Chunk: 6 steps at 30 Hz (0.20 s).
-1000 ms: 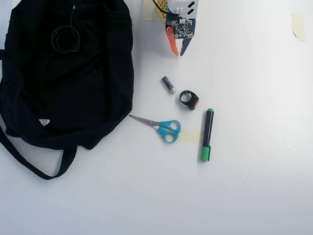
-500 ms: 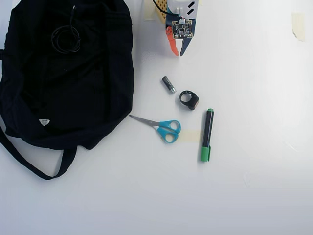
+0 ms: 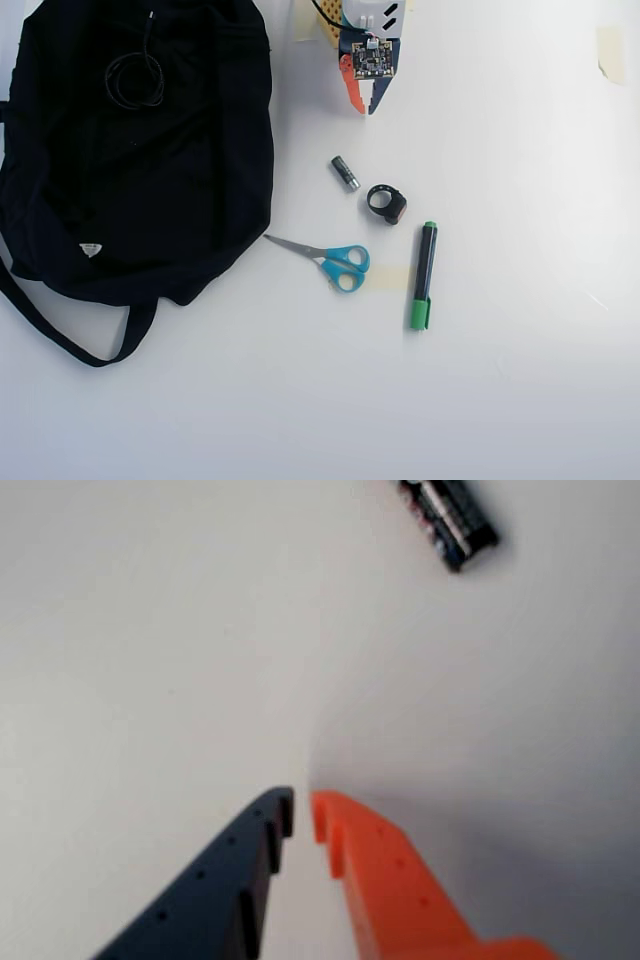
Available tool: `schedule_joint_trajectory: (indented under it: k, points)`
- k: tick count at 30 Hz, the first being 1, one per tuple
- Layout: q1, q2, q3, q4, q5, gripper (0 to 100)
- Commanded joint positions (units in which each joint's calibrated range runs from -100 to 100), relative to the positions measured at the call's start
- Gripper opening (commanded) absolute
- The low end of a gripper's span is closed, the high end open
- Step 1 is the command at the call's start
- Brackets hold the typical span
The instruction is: Put the cable into the black bag
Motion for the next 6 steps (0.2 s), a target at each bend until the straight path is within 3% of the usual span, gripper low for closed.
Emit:
schedule_joint_trajectory:
  k: [1, 6]
  points:
    - [0.32, -0.83, 1.40, 1.89, 0.14, 2]
    - [0.32, -0.83, 1.40, 1.89, 0.14, 2]
